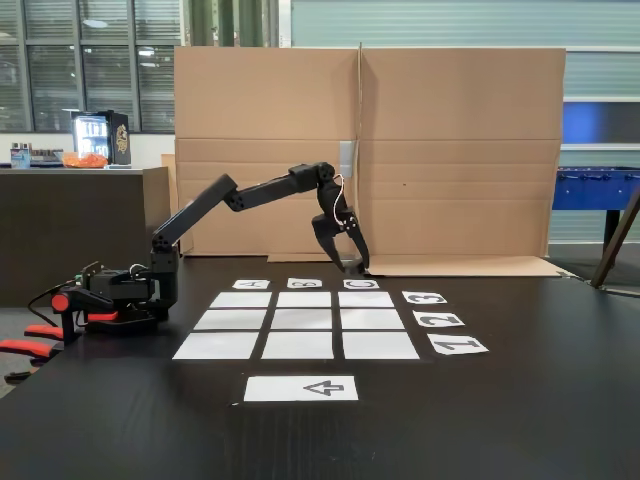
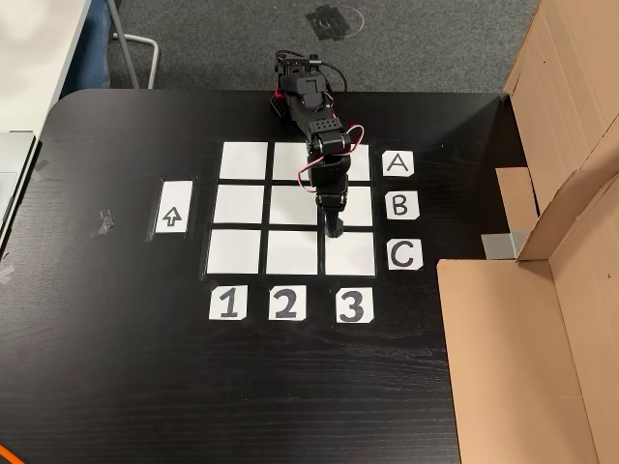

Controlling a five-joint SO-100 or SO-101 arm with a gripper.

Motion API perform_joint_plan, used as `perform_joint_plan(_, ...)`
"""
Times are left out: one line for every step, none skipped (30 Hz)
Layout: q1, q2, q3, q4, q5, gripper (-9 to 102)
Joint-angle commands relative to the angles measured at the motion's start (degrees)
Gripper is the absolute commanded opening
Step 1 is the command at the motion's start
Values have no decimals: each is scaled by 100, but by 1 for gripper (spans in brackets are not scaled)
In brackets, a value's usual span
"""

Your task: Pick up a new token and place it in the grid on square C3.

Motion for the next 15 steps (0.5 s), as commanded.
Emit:
perform_joint_plan(-70,-70,-404,-123,35,-1)
perform_joint_plan(-88,-105,-431,-158,35,-1)
perform_joint_plan(-97,-123,-431,-202,35,-1)
perform_joint_plan(-114,-158,-439,-246,35,-1)
perform_joint_plan(-132,-202,-466,-264,35,-1)
perform_joint_plan(-149,-264,-527,-272,35,-1)
perform_joint_plan(-176,-325,-606,-272,35,-1)
perform_joint_plan(-193,-387,-668,-272,35,-1)
perform_joint_plan(-211,-439,-703,-272,35,-1)
perform_joint_plan(-229,-475,-738,-290,35,-1)
perform_joint_plan(-246,-501,-756,-308,35,-1)
perform_joint_plan(-255,-527,-765,-343,35,-1)
perform_joint_plan(-264,-545,-765,-369,35,-1)
perform_joint_plan(-272,-562,-765,-404,35,-1)
perform_joint_plan(-281,-589,-765,-431,35,-1)
